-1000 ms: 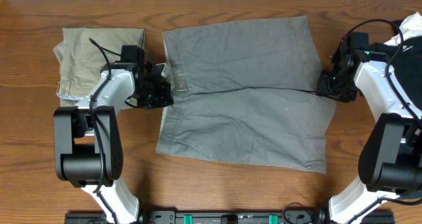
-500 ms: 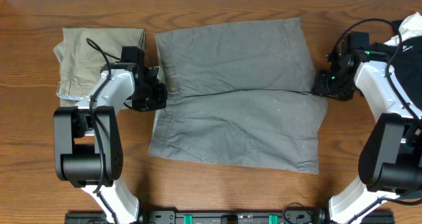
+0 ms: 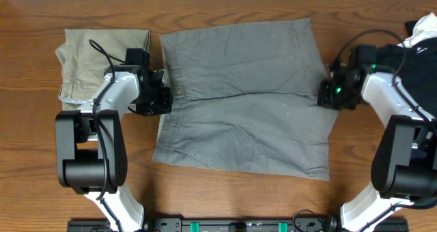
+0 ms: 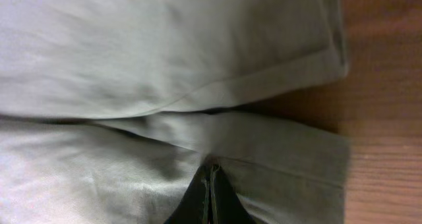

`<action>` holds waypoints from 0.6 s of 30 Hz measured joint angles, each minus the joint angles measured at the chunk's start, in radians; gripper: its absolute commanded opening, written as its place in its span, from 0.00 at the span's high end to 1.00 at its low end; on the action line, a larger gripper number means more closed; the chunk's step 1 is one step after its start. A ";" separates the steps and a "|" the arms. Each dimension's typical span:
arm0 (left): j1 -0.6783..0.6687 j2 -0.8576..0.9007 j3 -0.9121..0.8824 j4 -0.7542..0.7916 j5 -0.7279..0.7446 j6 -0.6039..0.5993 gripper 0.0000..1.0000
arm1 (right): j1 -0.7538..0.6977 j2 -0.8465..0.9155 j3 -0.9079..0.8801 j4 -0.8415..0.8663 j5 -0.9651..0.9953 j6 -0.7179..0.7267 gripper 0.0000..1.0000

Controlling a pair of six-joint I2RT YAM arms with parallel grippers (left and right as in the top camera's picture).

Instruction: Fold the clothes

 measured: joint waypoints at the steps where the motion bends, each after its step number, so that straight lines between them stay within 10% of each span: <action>1: 0.000 0.000 0.000 -0.003 0.000 0.000 0.90 | 0.000 0.000 -0.032 0.022 0.006 0.000 0.99; 18: 0.000 -0.023 0.000 -0.064 -0.029 -0.004 0.93 | -0.002 -0.019 -0.056 0.028 -0.024 0.000 0.97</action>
